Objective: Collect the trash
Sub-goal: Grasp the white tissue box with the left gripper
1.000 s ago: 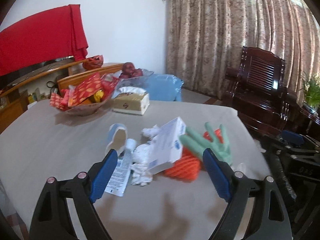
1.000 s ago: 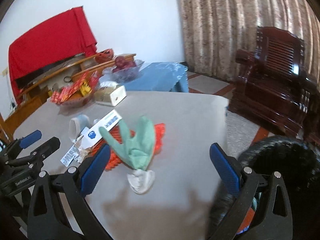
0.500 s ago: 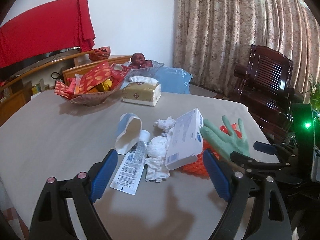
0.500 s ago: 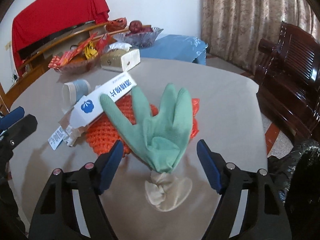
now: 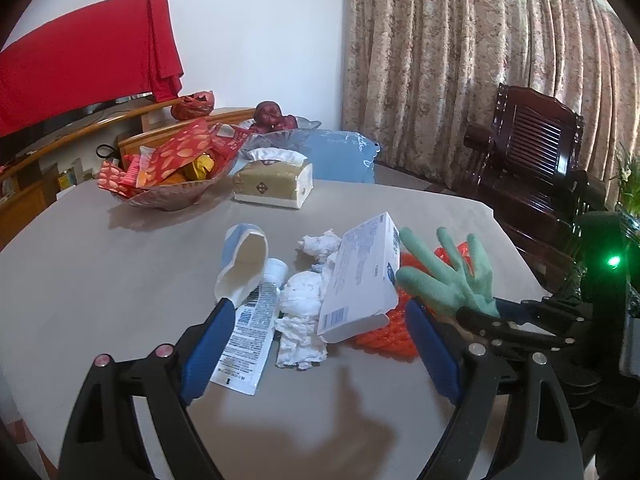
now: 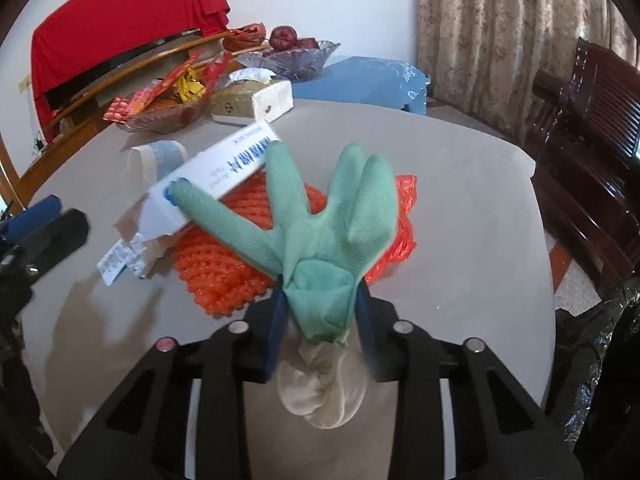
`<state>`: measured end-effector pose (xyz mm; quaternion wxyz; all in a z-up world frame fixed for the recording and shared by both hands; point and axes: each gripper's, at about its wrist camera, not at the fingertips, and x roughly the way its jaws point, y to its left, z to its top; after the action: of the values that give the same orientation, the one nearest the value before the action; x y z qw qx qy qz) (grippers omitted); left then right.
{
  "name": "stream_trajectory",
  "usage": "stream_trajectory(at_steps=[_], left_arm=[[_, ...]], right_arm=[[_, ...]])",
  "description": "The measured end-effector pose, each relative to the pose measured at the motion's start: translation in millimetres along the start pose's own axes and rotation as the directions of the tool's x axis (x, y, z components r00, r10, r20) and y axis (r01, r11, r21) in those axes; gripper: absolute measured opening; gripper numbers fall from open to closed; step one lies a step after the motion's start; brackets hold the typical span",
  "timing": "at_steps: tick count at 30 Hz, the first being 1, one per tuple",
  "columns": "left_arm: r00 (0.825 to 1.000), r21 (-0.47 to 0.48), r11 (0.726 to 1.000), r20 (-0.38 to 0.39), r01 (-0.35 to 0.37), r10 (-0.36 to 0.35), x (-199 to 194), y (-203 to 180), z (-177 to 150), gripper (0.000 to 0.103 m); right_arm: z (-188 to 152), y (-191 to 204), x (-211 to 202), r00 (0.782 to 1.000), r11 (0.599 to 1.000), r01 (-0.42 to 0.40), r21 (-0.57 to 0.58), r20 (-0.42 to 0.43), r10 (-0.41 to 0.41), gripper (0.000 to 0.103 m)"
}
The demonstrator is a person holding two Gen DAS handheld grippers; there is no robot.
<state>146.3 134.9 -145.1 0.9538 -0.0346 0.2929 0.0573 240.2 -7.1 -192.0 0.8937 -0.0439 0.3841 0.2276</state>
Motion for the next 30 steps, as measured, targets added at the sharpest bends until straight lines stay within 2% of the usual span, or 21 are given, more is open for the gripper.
stream_trajectory(at_steps=[5,10,18,25,30], left_arm=[[1.000,0.006,1.000,-0.010,0.013,-0.013,6,-8,0,0.085],[1.000,0.029,0.999,-0.008,0.026,-0.026,17,-21,4,0.085],[1.000,0.065,0.998,-0.013,0.017,-0.016,47,-43,10,0.075],[0.998,0.091,0.996,-0.056,-0.015,0.020,72,-51,8,0.073],[0.996,0.089,0.996,-0.082,-0.024,0.032,79,-50,6,0.059]], right_arm=[[5,-8,-31,0.997,0.998,-0.047,0.048,0.059,0.044,0.026],[11,-22,-52,0.995,0.995,-0.054,0.083,0.091,0.046,0.027],[12,-39,-57,0.996,0.994,-0.025,0.111,0.090,0.015,0.027],[9,-49,-58,0.996,0.991,-0.015,0.133,0.086,0.004,0.027],[9,-52,-60,0.996,0.989,-0.011,0.146,0.089,-0.002,0.027]])
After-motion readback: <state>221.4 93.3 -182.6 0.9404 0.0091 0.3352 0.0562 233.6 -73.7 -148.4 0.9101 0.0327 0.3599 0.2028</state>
